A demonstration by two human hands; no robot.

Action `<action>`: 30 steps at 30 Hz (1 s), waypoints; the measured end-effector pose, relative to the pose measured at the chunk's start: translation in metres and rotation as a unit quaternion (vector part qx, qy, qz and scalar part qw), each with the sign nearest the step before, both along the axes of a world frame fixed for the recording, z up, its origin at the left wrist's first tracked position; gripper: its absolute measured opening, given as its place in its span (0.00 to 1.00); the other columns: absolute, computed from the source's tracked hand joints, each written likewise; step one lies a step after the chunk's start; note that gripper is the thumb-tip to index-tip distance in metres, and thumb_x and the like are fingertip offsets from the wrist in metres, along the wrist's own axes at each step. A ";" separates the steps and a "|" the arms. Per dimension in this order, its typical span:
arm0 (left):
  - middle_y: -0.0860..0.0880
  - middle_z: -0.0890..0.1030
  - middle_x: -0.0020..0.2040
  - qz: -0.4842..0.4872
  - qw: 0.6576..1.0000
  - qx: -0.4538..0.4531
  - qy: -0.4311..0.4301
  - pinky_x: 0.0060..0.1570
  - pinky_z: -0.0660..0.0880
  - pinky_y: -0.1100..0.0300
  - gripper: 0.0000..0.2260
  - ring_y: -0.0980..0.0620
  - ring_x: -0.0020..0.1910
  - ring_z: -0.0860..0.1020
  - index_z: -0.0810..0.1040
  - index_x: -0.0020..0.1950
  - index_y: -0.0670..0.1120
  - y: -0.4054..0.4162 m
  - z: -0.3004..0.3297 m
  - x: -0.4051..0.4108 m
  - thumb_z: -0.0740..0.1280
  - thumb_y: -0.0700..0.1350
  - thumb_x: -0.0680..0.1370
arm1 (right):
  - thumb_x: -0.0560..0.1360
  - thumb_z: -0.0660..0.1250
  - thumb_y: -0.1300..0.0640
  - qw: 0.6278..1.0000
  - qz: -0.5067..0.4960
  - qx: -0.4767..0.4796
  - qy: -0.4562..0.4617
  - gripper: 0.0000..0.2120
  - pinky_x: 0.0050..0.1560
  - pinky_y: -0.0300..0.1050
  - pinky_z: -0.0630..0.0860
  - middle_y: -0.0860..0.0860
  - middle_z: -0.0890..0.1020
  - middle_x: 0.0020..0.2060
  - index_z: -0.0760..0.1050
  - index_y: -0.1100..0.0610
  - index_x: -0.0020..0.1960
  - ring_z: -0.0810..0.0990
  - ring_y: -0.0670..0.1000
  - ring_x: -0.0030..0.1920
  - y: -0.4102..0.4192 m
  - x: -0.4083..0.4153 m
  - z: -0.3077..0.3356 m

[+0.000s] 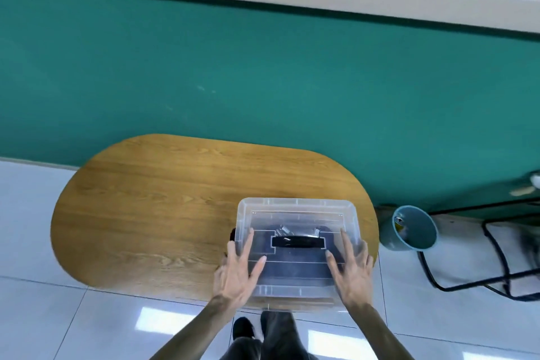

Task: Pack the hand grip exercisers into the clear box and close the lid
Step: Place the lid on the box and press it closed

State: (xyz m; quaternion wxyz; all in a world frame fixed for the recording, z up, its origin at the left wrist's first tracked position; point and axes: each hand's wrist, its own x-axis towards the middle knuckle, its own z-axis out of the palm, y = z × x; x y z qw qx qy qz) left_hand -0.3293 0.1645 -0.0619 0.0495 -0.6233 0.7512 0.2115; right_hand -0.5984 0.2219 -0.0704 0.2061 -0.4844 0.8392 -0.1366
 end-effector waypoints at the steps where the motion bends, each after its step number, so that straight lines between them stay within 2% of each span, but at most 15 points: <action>1: 0.46 0.62 0.62 -0.002 1.000 0.001 -0.004 0.25 0.71 0.67 0.33 0.58 0.33 0.71 0.27 0.77 0.60 0.004 -0.003 0.001 0.41 0.70 0.79 | 0.78 0.52 0.29 1.000 0.000 -0.001 -0.003 0.32 0.70 0.60 0.64 0.61 0.56 0.78 0.45 0.30 0.78 0.60 0.63 0.73 0.004 0.000 -0.001; 5: 0.45 0.63 0.63 -0.007 1.000 0.010 -0.014 0.25 0.70 0.66 0.33 0.58 0.32 0.70 0.26 0.77 0.61 0.014 -0.014 0.004 0.41 0.70 0.79 | 0.79 0.57 0.33 1.000 0.004 0.002 0.000 0.32 0.68 0.61 0.67 0.61 0.57 0.78 0.43 0.28 0.77 0.61 0.64 0.72 0.014 0.002 -0.008; 7: 0.45 0.63 0.62 -0.011 1.000 0.009 -0.020 0.26 0.72 0.66 0.33 0.58 0.32 0.70 0.25 0.76 0.61 0.017 -0.017 0.003 0.39 0.70 0.78 | 0.79 0.57 0.34 1.000 0.007 0.011 0.003 0.33 0.69 0.62 0.66 0.62 0.56 0.78 0.41 0.30 0.77 0.60 0.66 0.73 0.021 0.002 -0.015; 10: 0.45 0.63 0.63 -0.017 0.999 0.013 -0.025 0.25 0.69 0.67 0.34 0.58 0.32 0.68 0.26 0.77 0.60 0.021 -0.019 0.001 0.40 0.70 0.79 | 0.79 0.56 0.34 1.000 0.010 0.011 0.015 0.34 0.68 0.63 0.68 0.66 0.57 0.76 0.43 0.33 0.79 0.61 0.67 0.73 0.032 0.002 -0.027; 16: 0.46 0.63 0.61 -0.007 1.000 0.013 -0.027 0.28 0.74 0.66 0.34 0.58 0.34 0.68 0.27 0.78 0.60 0.027 -0.029 -0.003 0.42 0.69 0.80 | 0.79 0.54 0.33 0.999 0.024 -0.002 0.025 0.34 0.68 0.63 0.68 0.69 0.58 0.75 0.44 0.36 0.80 0.62 0.68 0.73 0.036 -0.004 -0.042; 19: 0.47 0.63 0.60 -0.007 1.000 0.008 -0.026 0.29 0.74 0.66 0.34 0.59 0.35 0.68 0.28 0.78 0.60 0.028 -0.028 -0.004 0.43 0.69 0.80 | 0.79 0.49 0.32 0.998 0.040 -0.006 0.048 0.34 0.64 0.64 0.72 0.69 0.59 0.75 0.47 0.41 0.81 0.66 0.69 0.71 0.038 -0.006 -0.047; 22: 0.47 0.64 0.60 -0.015 1.000 0.003 -0.023 0.29 0.71 0.66 0.34 0.58 0.37 0.69 0.28 0.78 0.60 0.028 -0.030 -0.003 0.40 0.70 0.79 | 0.79 0.50 0.33 0.995 0.058 -0.004 0.077 0.35 0.58 0.63 0.76 0.70 0.62 0.73 0.51 0.45 0.82 0.72 0.69 0.64 0.040 -0.009 -0.050; 23: 0.46 0.65 0.59 -0.015 1.000 -0.010 -0.023 0.31 0.71 0.66 0.34 0.56 0.39 0.70 0.29 0.79 0.60 0.028 -0.033 -0.002 0.38 0.70 0.78 | 0.79 0.50 0.34 0.994 0.063 -0.004 0.086 0.35 0.57 0.63 0.76 0.69 0.61 0.74 0.51 0.46 0.82 0.72 0.69 0.64 0.040 -0.009 -0.050; 25: 0.45 0.68 0.57 -0.009 0.999 -0.048 -0.017 0.37 0.71 0.62 0.33 0.53 0.43 0.69 0.34 0.81 0.59 0.028 -0.040 0.001 0.37 0.70 0.79 | 0.80 0.50 0.35 0.992 0.077 -0.004 0.099 0.34 0.62 0.64 0.74 0.68 0.58 0.77 0.51 0.48 0.82 0.68 0.69 0.70 0.038 -0.012 -0.050; 27: 0.40 0.72 0.62 -0.013 0.996 -0.092 -0.015 0.43 0.73 0.56 0.32 0.48 0.48 0.72 0.42 0.83 0.56 0.023 -0.044 0.002 0.41 0.68 0.82 | 0.80 0.50 0.36 0.988 0.103 -0.012 0.114 0.34 0.71 0.65 0.68 0.65 0.54 0.79 0.53 0.50 0.82 0.59 0.68 0.77 0.032 -0.016 -0.048; 28: 0.36 0.69 0.71 -0.019 0.994 -0.103 -0.012 0.51 0.76 0.51 0.32 0.43 0.57 0.75 0.44 0.83 0.54 0.017 -0.043 0.000 0.43 0.67 0.82 | 0.81 0.51 0.37 0.985 0.117 -0.017 0.121 0.33 0.74 0.64 0.64 0.65 0.53 0.80 0.54 0.51 0.82 0.55 0.66 0.78 0.027 -0.018 -0.048; 29: 0.37 0.59 0.79 -0.027 0.994 -0.103 -0.011 0.62 0.74 0.47 0.33 0.38 0.70 0.70 0.45 0.83 0.53 0.011 -0.041 -0.003 0.44 0.67 0.82 | 0.81 0.51 0.38 0.984 0.127 -0.019 0.125 0.33 0.75 0.63 0.61 0.64 0.52 0.80 0.54 0.51 0.82 0.52 0.65 0.79 0.022 -0.019 -0.047; 30: 0.39 0.49 0.83 -0.034 0.994 -0.103 -0.008 0.71 0.67 0.45 0.33 0.38 0.79 0.58 0.43 0.83 0.53 0.004 -0.039 -0.008 0.43 0.67 0.82 | 0.81 0.51 0.38 0.983 0.131 -0.018 0.125 0.33 0.76 0.62 0.59 0.64 0.51 0.80 0.54 0.52 0.82 0.51 0.64 0.80 0.015 -0.021 -0.046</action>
